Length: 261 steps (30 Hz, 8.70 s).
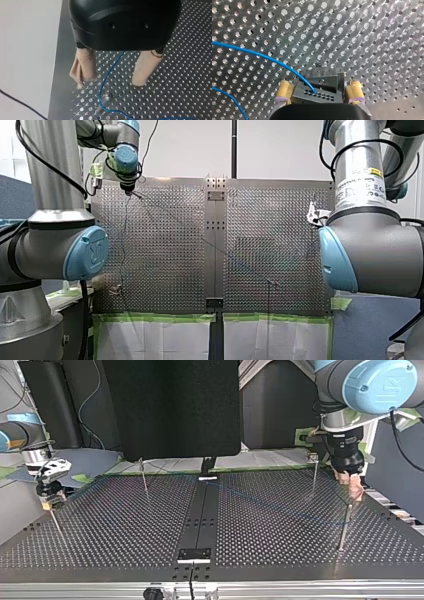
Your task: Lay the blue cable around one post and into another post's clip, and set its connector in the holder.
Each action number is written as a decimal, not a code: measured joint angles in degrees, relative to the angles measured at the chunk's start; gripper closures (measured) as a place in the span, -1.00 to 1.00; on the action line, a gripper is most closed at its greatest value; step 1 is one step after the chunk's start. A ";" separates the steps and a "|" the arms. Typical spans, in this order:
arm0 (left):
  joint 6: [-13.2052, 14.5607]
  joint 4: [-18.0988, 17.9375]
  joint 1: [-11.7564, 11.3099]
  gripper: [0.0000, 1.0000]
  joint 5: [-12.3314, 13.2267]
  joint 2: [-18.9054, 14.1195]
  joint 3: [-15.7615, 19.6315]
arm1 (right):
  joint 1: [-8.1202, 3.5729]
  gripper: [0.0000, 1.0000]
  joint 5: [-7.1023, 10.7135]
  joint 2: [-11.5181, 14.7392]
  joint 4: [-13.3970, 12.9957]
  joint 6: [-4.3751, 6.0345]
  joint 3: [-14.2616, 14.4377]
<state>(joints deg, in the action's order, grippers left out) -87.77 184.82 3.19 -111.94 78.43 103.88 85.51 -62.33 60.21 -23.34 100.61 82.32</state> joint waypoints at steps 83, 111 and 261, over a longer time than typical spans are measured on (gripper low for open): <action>9.40 -1.22 0.79 -1.00 0.45 -0.48 2.77 | 0.00 -1.00 0.00 0.00 0.00 0.00 0.00; -3.33 -14.78 12.93 -1.00 0.01 7.54 16.54 | 0.00 -1.00 0.00 0.00 0.00 0.00 0.00; -4.92 -68.50 17.22 -1.00 9.24 22.06 39.60 | 0.00 -1.00 0.00 0.00 0.00 0.00 0.00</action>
<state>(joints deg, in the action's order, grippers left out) -92.69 116.32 20.41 -102.70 100.49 143.48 85.50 -62.33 60.22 -23.34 100.61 82.32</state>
